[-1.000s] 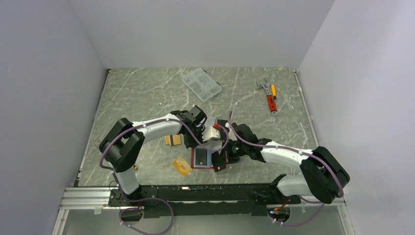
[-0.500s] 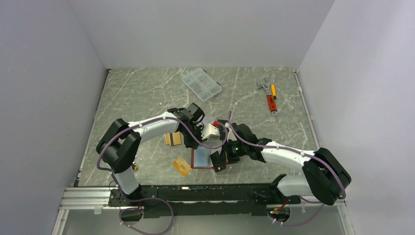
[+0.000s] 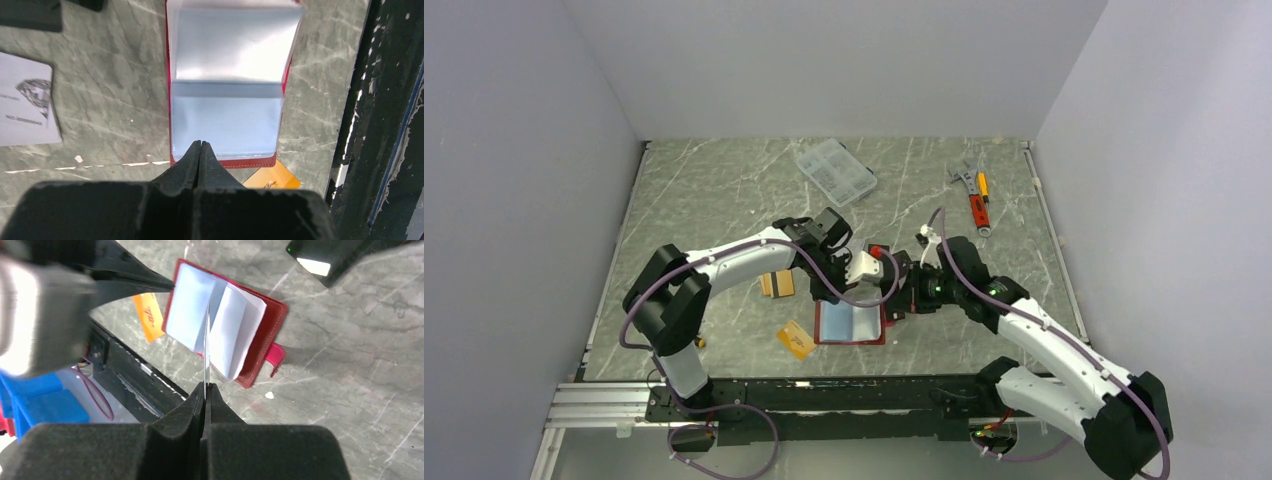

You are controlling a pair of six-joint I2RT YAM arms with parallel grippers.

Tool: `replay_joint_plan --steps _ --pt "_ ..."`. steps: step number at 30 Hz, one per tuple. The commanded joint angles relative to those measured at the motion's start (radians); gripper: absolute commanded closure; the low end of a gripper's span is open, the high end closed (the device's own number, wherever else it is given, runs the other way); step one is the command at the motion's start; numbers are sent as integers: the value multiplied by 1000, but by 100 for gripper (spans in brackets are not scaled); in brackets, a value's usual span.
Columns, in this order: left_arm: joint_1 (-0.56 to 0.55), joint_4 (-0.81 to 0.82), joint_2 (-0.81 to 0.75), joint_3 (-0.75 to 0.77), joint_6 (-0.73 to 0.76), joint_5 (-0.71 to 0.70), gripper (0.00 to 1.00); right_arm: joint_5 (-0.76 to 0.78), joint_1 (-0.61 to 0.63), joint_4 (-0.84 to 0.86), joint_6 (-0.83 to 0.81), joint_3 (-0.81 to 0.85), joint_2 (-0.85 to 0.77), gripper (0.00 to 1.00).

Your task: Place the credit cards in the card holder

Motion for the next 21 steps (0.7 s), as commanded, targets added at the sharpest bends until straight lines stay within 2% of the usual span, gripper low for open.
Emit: replay_joint_plan --steps 1,3,8,13,21 --pt "31 2 -16 -52 43 8 100 -71 -11 27 18 28 -1 100" --pt "47 13 -34 -81 60 -4 99 -137 5 135 55 -3 51 100" --pt "55 36 -70 -146 105 -16 87 -247 35 348 98 -51 221 100" --pt "52 57 -55 -169 109 -34 87 -297 39 440 99 -74 342 100" --pt "32 79 -40 -183 109 -67 91 -335 42 578 121 -142 424 100"
